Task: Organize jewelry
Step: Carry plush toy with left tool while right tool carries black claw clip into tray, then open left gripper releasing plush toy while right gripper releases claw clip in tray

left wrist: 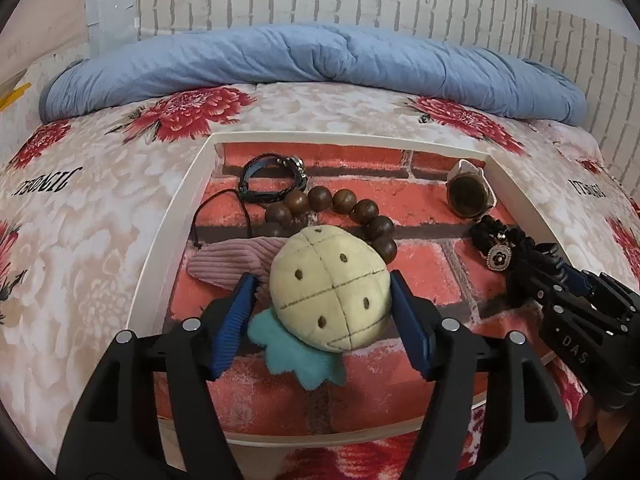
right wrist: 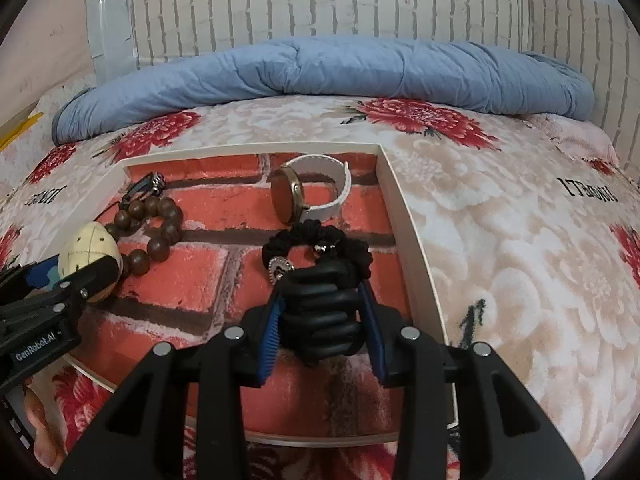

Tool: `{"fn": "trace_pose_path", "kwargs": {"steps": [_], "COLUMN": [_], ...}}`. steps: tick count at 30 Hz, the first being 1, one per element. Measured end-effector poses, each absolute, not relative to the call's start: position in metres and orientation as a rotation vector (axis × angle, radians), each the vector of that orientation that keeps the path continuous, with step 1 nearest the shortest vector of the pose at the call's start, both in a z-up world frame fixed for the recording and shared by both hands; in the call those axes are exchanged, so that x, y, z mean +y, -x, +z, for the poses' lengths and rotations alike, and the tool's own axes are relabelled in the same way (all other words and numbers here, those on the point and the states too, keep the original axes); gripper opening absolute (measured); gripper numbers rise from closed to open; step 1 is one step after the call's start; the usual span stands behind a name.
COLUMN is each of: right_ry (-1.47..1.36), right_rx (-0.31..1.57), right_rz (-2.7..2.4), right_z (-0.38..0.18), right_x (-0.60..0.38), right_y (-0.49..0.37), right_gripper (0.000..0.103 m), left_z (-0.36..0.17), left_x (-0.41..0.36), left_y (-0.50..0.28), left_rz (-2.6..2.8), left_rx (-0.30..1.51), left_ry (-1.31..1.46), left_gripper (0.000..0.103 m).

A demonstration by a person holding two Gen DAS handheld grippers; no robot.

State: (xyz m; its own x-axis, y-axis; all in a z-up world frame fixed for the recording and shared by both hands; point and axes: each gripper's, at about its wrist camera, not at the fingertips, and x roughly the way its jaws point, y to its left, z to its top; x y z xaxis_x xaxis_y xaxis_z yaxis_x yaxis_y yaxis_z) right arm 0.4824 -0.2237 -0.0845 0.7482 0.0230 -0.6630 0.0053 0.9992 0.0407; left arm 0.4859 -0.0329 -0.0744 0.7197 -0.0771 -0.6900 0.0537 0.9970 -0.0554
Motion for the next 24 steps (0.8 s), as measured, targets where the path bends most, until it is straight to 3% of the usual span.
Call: {"fn": "trace_pose_path", "kwargs": {"steps": [17,24], "right_ry": [-0.071,-0.079], "right_rx": [0.735,0.699], "right_rz": [0.02,0.017], "right_z": [-0.085,-0.074], "right_x": [-0.226,-0.23], "right_y": [-0.481,-0.47], "right_gripper": [0.038,0.061], "left_z": [-0.079,-0.072], "left_x": [-0.027,-0.027], "left_y": [-0.486,-0.475], "left_rz": [-0.046,-0.038], "left_rx": [0.78,0.76], "left_ry": [0.057,0.055], "left_gripper": [0.076,0.085]}}
